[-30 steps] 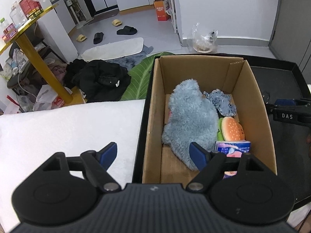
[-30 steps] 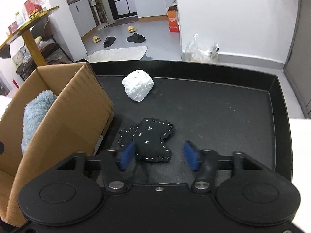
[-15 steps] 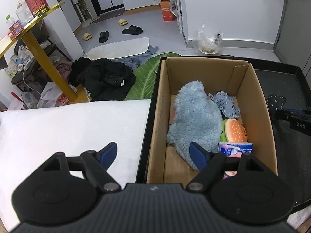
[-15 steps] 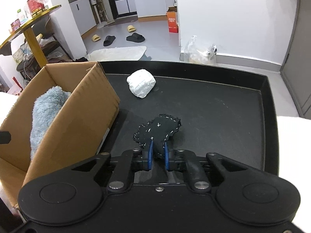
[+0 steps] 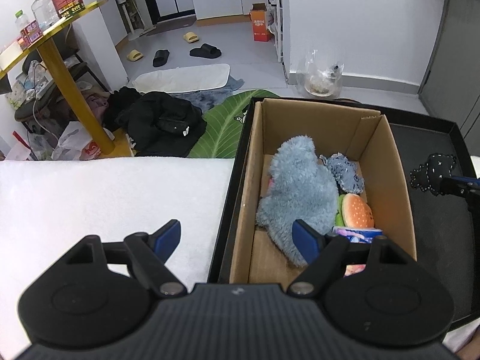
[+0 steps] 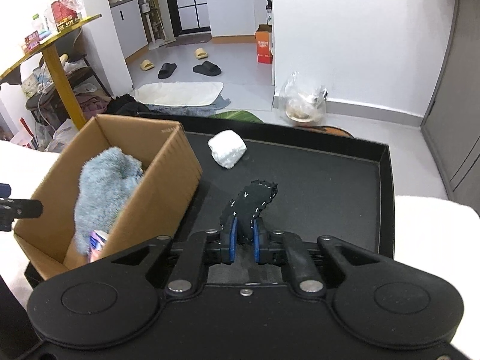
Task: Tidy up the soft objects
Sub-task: 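Lift the black plush with the right gripper and release it into the box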
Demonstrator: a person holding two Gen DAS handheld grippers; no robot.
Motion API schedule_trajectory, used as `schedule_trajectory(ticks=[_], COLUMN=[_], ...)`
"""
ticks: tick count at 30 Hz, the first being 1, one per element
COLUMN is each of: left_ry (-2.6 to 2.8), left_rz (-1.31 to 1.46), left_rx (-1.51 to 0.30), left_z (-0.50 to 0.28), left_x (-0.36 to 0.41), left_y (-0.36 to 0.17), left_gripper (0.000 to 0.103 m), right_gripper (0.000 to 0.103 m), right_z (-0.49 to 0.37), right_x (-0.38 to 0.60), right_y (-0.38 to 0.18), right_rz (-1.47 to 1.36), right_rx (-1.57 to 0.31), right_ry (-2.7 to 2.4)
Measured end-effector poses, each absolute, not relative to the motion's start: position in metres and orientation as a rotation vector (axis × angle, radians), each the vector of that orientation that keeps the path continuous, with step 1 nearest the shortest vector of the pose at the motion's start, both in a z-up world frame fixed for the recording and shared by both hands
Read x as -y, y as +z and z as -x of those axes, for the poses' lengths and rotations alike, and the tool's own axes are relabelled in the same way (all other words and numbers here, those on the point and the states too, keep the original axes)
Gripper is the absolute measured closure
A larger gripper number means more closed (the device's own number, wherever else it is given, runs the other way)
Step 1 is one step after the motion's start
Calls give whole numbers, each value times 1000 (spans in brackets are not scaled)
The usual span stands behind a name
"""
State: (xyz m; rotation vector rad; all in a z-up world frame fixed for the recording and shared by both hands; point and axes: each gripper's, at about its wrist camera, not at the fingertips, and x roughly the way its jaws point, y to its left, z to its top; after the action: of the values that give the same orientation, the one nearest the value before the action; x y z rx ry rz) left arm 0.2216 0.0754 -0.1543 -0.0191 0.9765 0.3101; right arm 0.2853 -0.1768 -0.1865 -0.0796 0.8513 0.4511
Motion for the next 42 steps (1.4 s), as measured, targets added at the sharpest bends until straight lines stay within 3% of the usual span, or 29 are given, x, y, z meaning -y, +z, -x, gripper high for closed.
schedule_trajectory(ticks=[23, 32, 42], left_ry=[260, 243, 208], left_rz=[208, 258, 328], left_rx=[-952, -955, -1014], left_z=[-216, -212, -213], left_x=[-103, -112, -125], left_y=[-154, -156, -167], left_gripper=[28, 43, 83], right_gripper=[92, 91, 91], right_z=[-267, -257, -252], right_x=[115, 76, 54], right_y=[-115, -105, -121], right_rz=[141, 175, 106], right_rx=[-763, -790, -927], right_ry=[571, 661, 700])
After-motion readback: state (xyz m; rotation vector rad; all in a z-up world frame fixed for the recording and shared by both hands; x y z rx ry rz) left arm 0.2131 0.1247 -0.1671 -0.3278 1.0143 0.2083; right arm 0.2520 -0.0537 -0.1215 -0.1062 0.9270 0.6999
